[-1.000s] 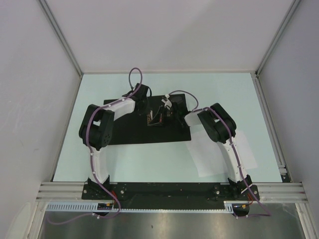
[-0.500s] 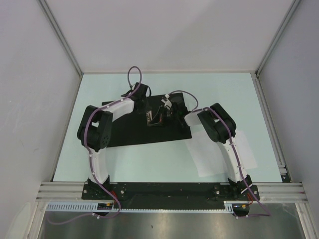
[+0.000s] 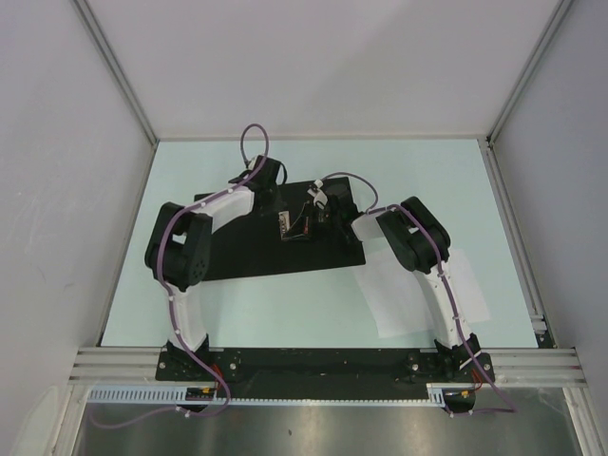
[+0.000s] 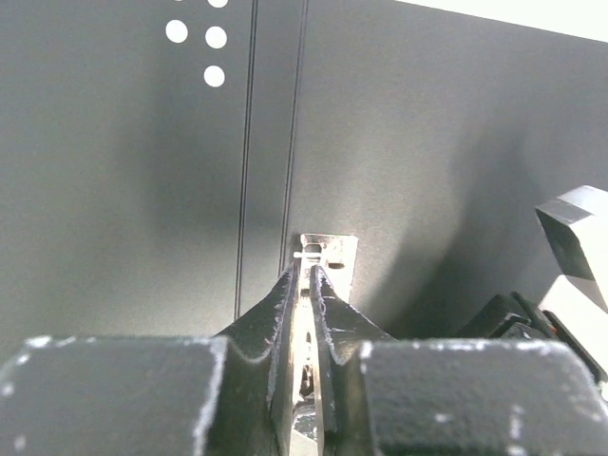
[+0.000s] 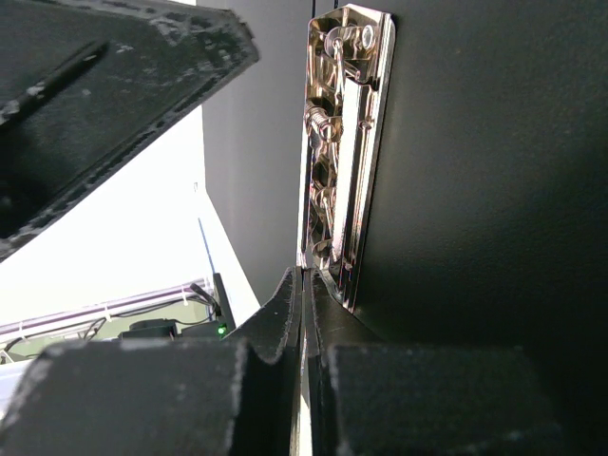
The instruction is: Put the files into the folder
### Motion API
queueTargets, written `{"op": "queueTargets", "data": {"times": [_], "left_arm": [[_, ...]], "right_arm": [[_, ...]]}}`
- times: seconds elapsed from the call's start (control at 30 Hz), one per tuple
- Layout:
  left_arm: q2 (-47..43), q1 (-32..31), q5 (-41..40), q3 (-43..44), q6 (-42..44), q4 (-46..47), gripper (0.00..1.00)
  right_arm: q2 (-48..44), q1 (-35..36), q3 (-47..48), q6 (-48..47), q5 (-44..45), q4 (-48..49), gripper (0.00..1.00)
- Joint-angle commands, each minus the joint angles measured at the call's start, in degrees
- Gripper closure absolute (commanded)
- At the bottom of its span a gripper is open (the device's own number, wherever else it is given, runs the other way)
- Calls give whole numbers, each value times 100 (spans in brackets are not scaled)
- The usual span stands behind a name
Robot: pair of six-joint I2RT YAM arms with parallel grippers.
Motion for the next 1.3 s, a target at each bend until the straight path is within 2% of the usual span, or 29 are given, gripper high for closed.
{"op": "queueTargets", "data": {"times": [0.0, 0.57, 1.07, 1.13, 1.27], "left_arm": [[150, 9, -88, 266, 125, -73, 87], [440, 0, 158, 82, 116, 58, 86], [326, -35, 97, -445, 195, 419, 84], [326, -35, 36, -480, 203, 384, 86], [405, -35, -158, -375, 361, 157, 100]], "right_arm": [[35, -27, 31, -198, -14, -221, 100], [88, 25, 31, -84, 4, -98, 100], [140, 34, 31, -75, -5, -98, 100], [105, 43, 31, -84, -5, -124, 100], [-26, 69, 31, -356, 223, -484, 100]]}}
